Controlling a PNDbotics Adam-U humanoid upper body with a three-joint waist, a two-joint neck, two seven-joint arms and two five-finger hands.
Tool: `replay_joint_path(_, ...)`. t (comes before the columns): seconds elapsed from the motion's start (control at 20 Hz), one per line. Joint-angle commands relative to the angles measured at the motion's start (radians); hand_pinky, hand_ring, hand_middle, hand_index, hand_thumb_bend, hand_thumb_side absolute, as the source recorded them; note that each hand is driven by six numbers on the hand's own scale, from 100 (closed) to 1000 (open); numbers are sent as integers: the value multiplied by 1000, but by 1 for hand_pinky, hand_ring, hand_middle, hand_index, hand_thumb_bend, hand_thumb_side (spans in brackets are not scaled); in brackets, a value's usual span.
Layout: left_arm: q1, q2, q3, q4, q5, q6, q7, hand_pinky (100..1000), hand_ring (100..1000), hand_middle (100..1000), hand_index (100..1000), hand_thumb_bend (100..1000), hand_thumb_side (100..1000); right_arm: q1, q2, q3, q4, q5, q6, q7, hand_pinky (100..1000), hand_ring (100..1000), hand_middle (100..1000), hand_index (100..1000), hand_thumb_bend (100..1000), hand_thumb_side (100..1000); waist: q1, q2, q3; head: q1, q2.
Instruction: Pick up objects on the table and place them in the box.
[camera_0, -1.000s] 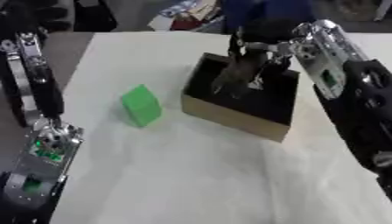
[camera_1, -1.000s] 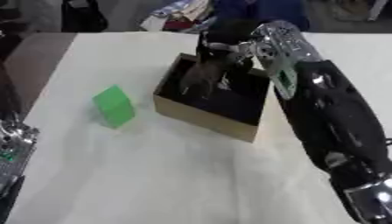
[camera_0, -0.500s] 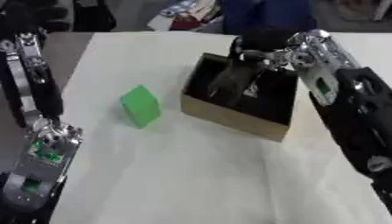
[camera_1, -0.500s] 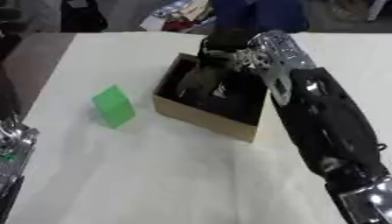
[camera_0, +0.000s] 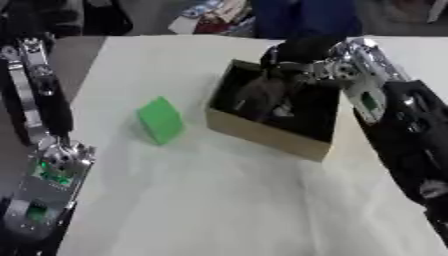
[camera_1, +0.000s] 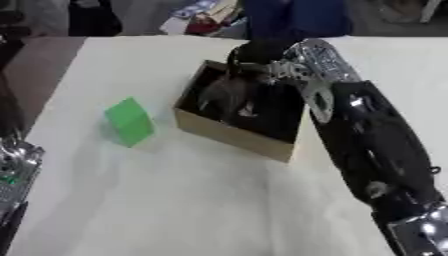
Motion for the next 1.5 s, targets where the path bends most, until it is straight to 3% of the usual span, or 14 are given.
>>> replay_joint_path(0.05, -9, 9, 4, -16, 5, 1, -3, 603, 637, 631, 810, 196, 991, -24, -17, -15, -44, -9, -80, 86, 890, 936, 853, 894, 713, 502, 3, -20, 0, -2, -10)
replay_joint_path(0.4, -9, 8, 4, -16, 5, 1, -3, 602, 637, 631, 810, 195, 989, -27, -25, -31, -100, 14, -93, 82, 904, 958, 883, 908, 730, 481, 2, -21, -1, -1, -10)
replay_joint_path(0.7, -9, 10, 5, -16, 5, 5, -2, 603, 638, 633, 811, 196, 991, -15, -31, -67, -211, -32, -44, 35, 904, 941, 870, 904, 696, 448, 4, -22, -3, 1, -8)
replay_joint_path(0.8, -9, 14, 8, -16, 5, 14, 0, 603, 640, 638, 813, 196, 993, -6, -36, -84, -273, -68, -4, 9, 904, 931, 866, 904, 625, 451, 4, -22, -5, 2, -8)
replay_joint_path(0.95, -7, 43, 16, -16, -15, 58, 3, 603, 650, 655, 827, 190, 1000, 19, -48, -109, -386, -149, 71, -40, 909, 909, 856, 897, 464, 525, 6, -22, -7, 2, -6)
replay_joint_path(1.0, -8, 59, 18, -16, -27, 83, 0, 605, 655, 662, 832, 191, 1000, 29, -53, -116, -424, -183, 98, -55, 910, 904, 853, 895, 452, 523, 6, -22, -8, 3, -5)
replay_joint_path(1.05, -9, 80, 19, -16, -45, 108, -7, 614, 669, 678, 847, 169, 1000, 39, -58, -123, -460, -220, 128, -72, 914, 891, 845, 891, 369, 609, 7, -23, -9, 2, -5)
replay_joint_path(1.1, -12, 109, 20, -16, -71, 136, -21, 620, 676, 683, 853, 193, 1000, 50, -64, -132, -499, -261, 163, -97, 916, 886, 842, 892, 392, 531, 8, -23, -10, 2, -4)
replay_joint_path(1.3, -31, 261, 15, -16, -192, 250, -144, 675, 739, 731, 898, 242, 1000, 95, -102, -147, -627, -453, 289, -193, 933, 869, 828, 888, 365, 510, 13, -21, -13, 1, -4)
replay_joint_path(1.5, -54, 403, 8, -16, -284, 324, -319, 728, 778, 755, 921, 269, 989, 123, -142, -148, -700, -576, 343, -254, 936, 869, 830, 887, 376, 499, 16, -17, -18, 2, 1)
